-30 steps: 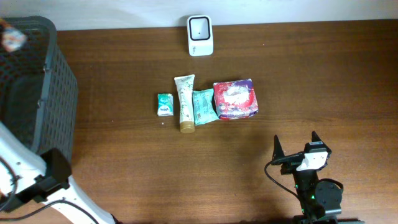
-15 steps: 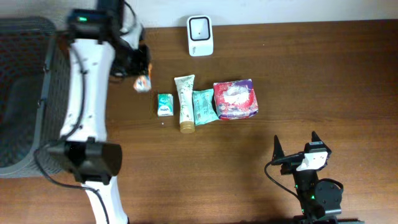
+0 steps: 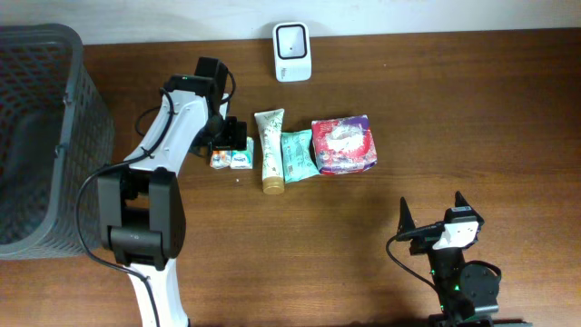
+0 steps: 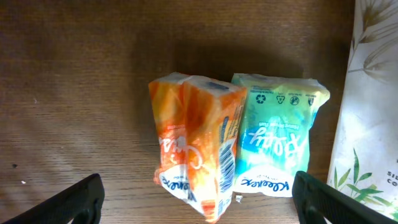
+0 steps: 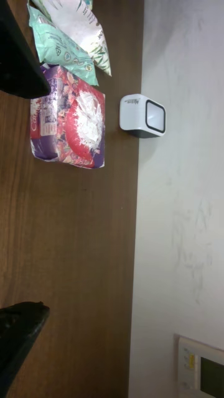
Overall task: Scan the item barcode
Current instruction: 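Place the orange pack left of the teal pack and lift away, then reach the right gripper to the purple-red pack and grasp it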
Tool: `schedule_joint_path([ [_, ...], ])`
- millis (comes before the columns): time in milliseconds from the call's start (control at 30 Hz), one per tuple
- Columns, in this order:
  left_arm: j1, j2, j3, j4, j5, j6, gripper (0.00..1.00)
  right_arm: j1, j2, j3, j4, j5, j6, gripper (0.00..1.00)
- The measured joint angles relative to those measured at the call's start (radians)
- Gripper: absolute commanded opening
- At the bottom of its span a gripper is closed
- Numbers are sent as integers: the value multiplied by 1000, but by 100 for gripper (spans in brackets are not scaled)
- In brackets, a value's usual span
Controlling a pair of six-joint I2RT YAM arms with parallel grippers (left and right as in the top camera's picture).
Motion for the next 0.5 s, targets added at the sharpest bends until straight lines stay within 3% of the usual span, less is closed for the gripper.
schedule_joint_path([
  [100, 1, 0, 76, -93, -11, 0, 97, 0, 0, 0, 0, 0, -1, 99],
  [300, 2, -80, 441, -308, -13, 0, 99, 0, 0, 0, 0, 0, 0, 99],
  [500, 2, -201, 476, -338, -13, 0, 99, 0, 0, 0, 0, 0, 0, 99],
])
